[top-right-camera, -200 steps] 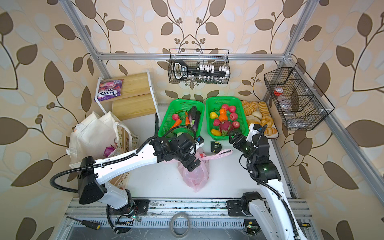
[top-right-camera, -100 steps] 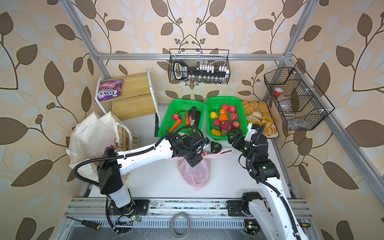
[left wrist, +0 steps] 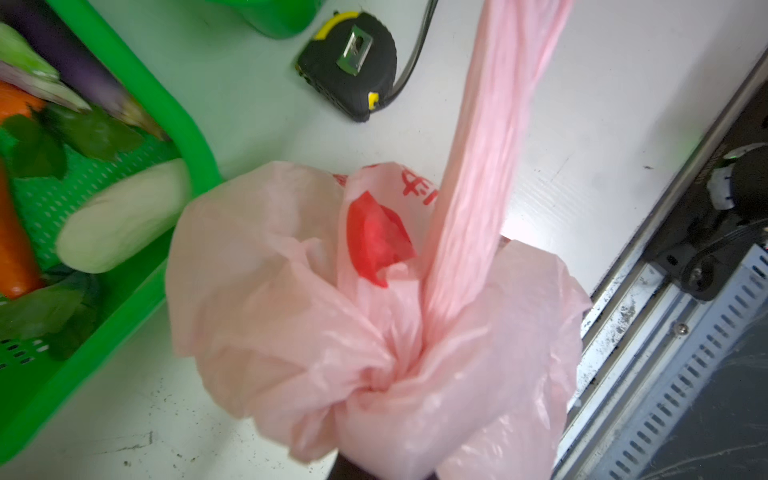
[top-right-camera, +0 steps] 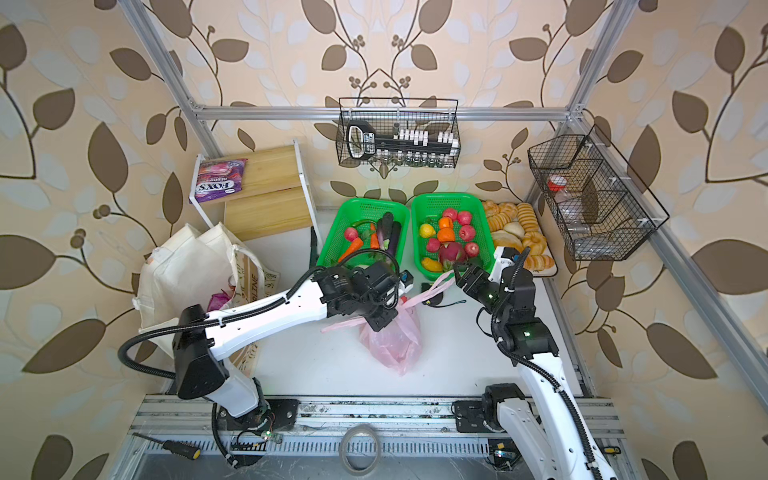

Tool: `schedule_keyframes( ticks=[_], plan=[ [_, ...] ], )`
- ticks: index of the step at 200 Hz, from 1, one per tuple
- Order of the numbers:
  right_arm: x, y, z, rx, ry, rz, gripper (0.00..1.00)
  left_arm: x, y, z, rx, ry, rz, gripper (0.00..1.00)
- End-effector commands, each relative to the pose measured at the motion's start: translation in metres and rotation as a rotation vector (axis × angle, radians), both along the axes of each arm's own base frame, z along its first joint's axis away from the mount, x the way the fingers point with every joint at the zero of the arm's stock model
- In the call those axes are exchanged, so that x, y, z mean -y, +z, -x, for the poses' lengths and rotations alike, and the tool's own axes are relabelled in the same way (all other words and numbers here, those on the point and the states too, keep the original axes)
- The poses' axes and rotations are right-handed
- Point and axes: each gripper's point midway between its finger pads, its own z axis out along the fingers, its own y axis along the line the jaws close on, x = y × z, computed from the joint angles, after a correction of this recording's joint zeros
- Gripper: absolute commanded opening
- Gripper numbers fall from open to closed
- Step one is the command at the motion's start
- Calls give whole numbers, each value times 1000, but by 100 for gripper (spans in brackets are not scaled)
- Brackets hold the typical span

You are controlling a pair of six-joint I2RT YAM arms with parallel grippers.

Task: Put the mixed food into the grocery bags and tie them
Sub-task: 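Carry the pink bag with the left gripper over the cream tote bag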

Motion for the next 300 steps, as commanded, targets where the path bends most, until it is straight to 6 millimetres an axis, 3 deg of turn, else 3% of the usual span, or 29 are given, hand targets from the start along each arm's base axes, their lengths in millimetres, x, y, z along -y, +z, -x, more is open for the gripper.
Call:
schedule_keyframes(
  ticks=[1,34,65,85,121,182,202,231,247,266,282,300],
  plan=[
    [-1,-2,-1,4,4,-12,75,-12,70,-8,164,50,157,0],
    [-2,1,-2,13,3,-21,75,-53,134,-20,334,124,250,0],
    [-2,1,-4,13,3,-31,75,-106,191,-38,471,237,291,0],
    [-3,4,-4,21,8,-38,75,-139,214,-48,540,318,290,0],
    [-10,16,-6,68,45,-54,76,-200,237,-63,669,504,151,0],
    [-11,6,-10,33,41,-70,76,-302,316,-32,935,834,57,0],
    [-12,6,-12,32,45,-77,75,-325,320,-23,957,923,-12,0],
    [-13,8,-12,34,52,-81,75,-350,303,-22,901,1013,-138,0],
    [-13,9,-11,35,55,-84,75,-364,297,-22,871,1055,-125,0],
    [-13,9,-8,34,52,-78,75,-377,280,-28,741,1091,-124,0],
    [-12,9,-5,38,47,-81,76,-400,257,-36,652,1164,-166,0],
    [-11,11,-1,44,44,-75,75,-424,244,-30,608,1273,-105,0]
  ],
)
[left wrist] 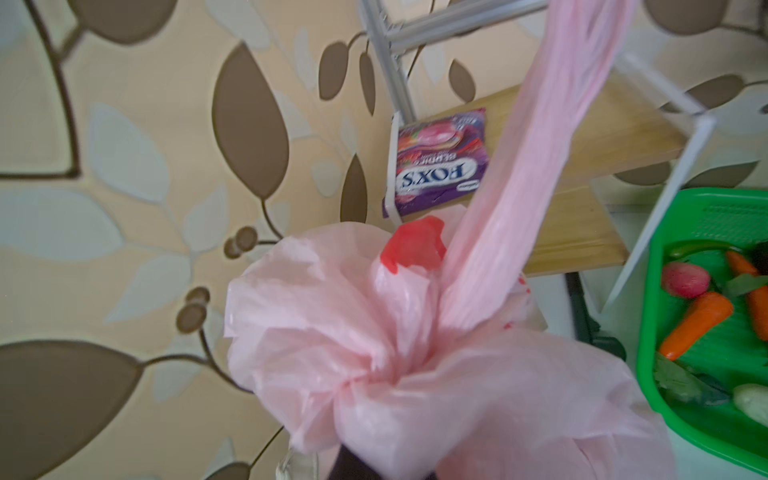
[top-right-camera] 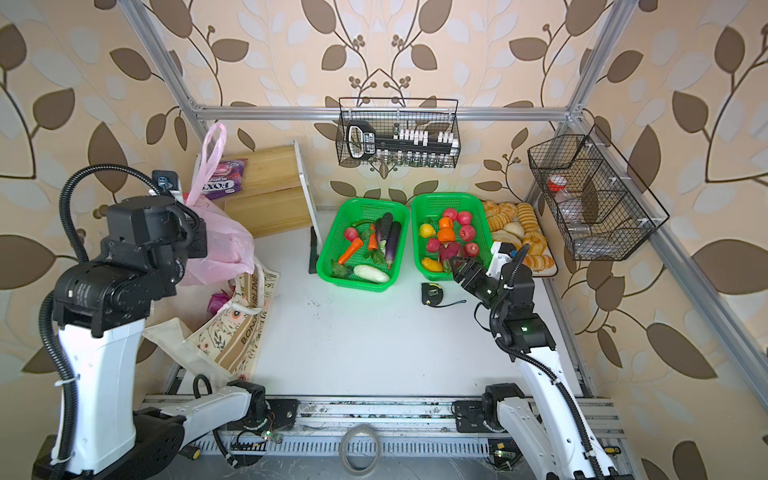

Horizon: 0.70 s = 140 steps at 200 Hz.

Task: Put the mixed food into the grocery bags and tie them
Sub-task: 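Carry the pink bag with the left gripper over the cream tote bag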

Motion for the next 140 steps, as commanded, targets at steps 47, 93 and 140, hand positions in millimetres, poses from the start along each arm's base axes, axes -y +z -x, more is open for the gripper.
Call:
schedule_keyframes(
  ticks=[47,93,140],
  plan=[
    [2,-2,1,3,-13,-3,75,-36,-52,12,14,134,217,0],
    [-6,0,-6,-17,13,-14,75,-37,-93,3,-40,132,232,0],
    [-7,-4,-4,-22,11,2,75,-4,-137,-21,-128,-12,419,0]
  ],
)
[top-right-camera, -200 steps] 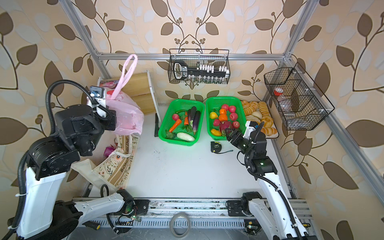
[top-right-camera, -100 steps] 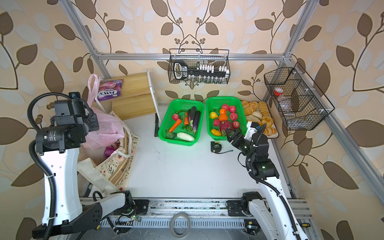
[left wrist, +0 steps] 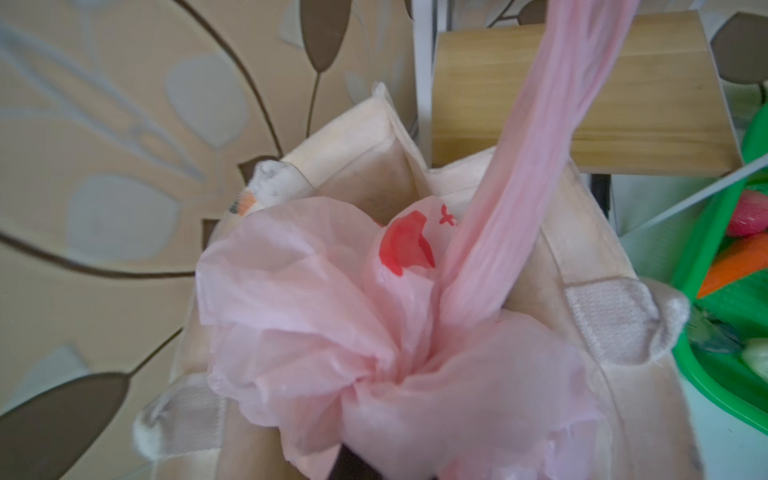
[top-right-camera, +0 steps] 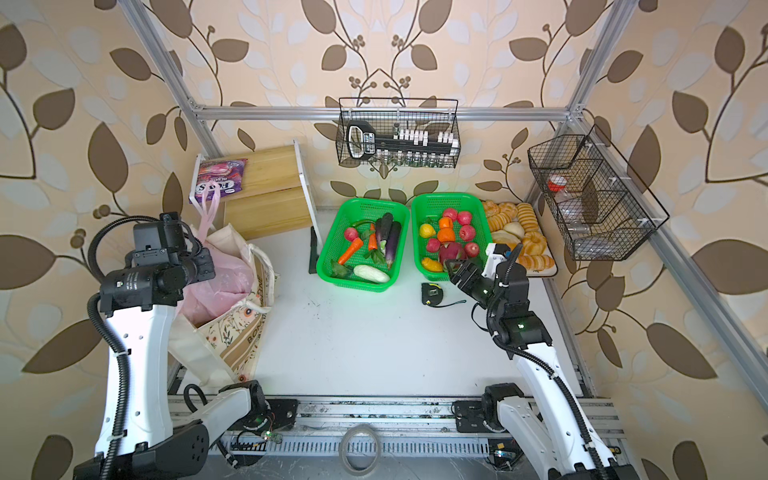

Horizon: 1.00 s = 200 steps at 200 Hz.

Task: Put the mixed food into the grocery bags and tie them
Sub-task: 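Carry the pink bag with the left gripper over the cream tote bag, then lower the pink bag into the cream tote bag and open the left gripper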

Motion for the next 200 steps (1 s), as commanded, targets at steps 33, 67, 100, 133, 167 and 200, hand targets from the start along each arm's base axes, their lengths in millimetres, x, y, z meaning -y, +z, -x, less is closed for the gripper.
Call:
schedule_keyframes(
  ticks=[33,67,100,133,167,200],
  plan=[
    [1,10,-2,29,-9,3,75,16,-35,-20,-2,-37,153,0],
    [0,10,-1,29,-5,2,75,-14,-62,-18,-61,109,184,0],
    [1,10,1,31,-4,10,75,-65,-56,1,7,364,96,0],
    [2,9,2,39,-2,20,75,-88,-45,12,54,467,-5,0],
    [-1,6,-2,35,13,11,75,-73,-88,-1,-7,405,117,10],
    [-4,8,-4,32,27,8,75,-61,-75,-6,34,380,192,49]
  ],
)
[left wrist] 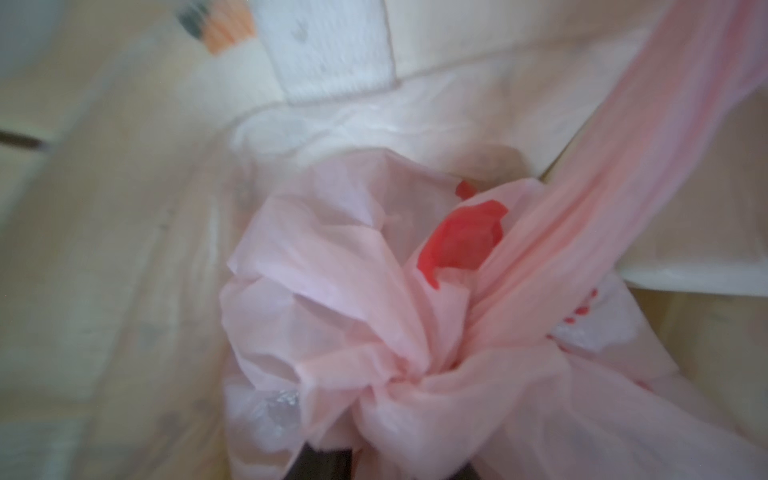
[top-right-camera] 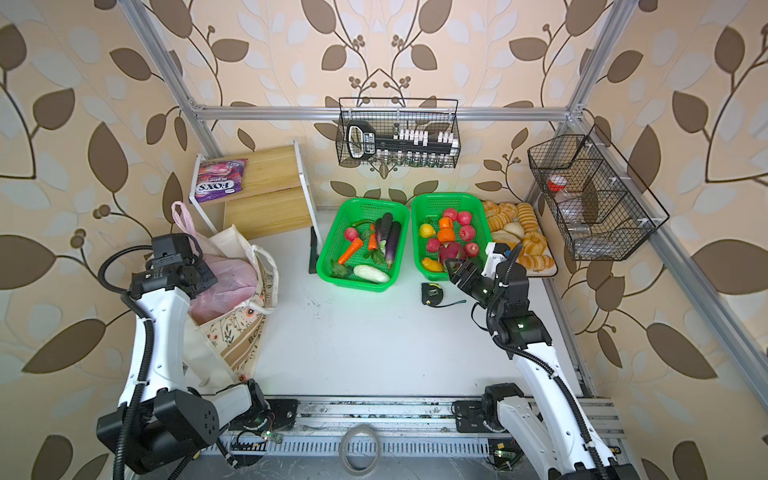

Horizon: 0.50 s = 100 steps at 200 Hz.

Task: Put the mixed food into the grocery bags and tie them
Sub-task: 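Lower the pink bag into the cream tote bag and open the left gripper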

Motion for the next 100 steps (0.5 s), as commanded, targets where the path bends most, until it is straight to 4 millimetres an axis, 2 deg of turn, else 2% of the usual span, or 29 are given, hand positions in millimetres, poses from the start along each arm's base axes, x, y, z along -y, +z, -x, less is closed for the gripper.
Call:
schedule_keyframes(
  ticks=[1,27,47,58,71,100],
  plan=[
    [-3,8,-1,26,20,3,75,3,23,-5,91,11,21,49],
    [-2,5,0,21,14,6,75,2,66,-9,201,9,-20,55],
    [-2,2,0,14,12,-1,75,2,77,-17,224,-9,-18,56],
    [-2,1,0,12,13,-7,75,1,70,-23,206,-14,-2,55],
    [-3,-1,0,7,16,-9,75,2,52,-29,171,-20,39,51],
    [-3,-4,0,4,21,5,75,10,-11,-37,96,-1,170,43]
  ],
)
